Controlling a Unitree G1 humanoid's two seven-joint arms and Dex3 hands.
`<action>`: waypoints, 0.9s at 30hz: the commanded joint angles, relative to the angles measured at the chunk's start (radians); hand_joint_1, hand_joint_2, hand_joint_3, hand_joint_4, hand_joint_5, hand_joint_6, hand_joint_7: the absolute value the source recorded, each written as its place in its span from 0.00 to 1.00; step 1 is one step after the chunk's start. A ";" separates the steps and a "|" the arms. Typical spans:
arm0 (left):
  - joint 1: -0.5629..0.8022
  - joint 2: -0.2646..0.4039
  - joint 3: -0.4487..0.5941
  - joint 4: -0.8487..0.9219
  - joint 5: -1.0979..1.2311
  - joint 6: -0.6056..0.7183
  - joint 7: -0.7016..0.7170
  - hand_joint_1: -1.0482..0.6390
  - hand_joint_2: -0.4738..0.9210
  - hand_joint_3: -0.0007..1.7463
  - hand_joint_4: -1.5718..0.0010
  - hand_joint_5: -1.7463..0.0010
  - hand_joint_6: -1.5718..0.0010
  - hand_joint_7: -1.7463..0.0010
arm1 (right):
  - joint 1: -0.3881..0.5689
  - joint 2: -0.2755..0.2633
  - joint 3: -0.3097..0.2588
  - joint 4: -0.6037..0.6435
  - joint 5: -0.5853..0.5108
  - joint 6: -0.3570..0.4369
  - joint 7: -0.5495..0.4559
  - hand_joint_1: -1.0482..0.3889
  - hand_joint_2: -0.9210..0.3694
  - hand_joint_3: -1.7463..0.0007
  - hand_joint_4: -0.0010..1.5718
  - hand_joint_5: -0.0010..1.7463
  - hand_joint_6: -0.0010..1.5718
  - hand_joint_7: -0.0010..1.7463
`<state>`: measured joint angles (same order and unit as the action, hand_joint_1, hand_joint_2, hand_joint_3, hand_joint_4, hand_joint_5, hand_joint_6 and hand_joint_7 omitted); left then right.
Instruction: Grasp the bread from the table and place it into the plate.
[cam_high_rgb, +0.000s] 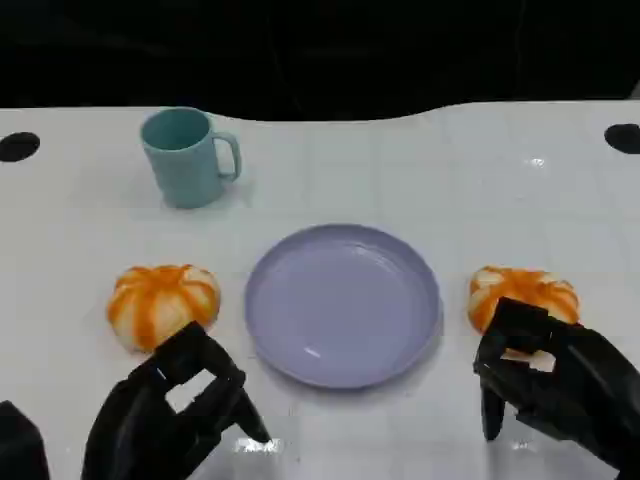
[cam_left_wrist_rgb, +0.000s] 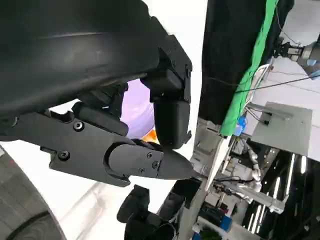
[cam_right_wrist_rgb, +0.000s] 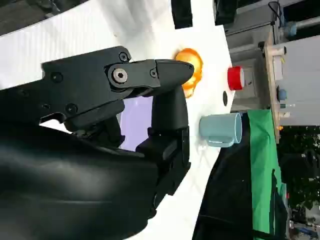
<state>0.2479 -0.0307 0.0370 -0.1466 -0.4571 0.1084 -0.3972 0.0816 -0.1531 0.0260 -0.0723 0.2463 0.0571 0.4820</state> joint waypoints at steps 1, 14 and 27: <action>0.000 0.011 0.005 -0.007 0.002 -0.007 0.003 0.25 0.99 0.10 0.57 0.00 0.65 0.08 | -0.002 -0.017 -0.007 -0.010 0.002 -0.004 0.003 0.40 0.00 0.85 0.49 1.00 0.34 0.99; -0.003 0.009 0.008 -0.007 -0.003 0.004 0.008 0.25 1.00 0.10 0.57 0.00 0.65 0.09 | -0.003 -0.017 -0.006 -0.013 -0.006 -0.001 -0.003 0.40 0.00 0.86 0.48 1.00 0.35 0.98; -0.002 0.010 0.009 -0.009 -0.001 0.003 0.008 0.25 0.99 0.09 0.56 0.00 0.64 0.08 | -0.004 -0.009 -0.011 -0.005 0.003 -0.018 0.006 0.40 0.00 0.85 0.49 1.00 0.35 0.99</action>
<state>0.2478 -0.0310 0.0390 -0.1467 -0.4593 0.1162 -0.3964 0.0815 -0.1531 0.0257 -0.0723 0.2366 0.0575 0.4846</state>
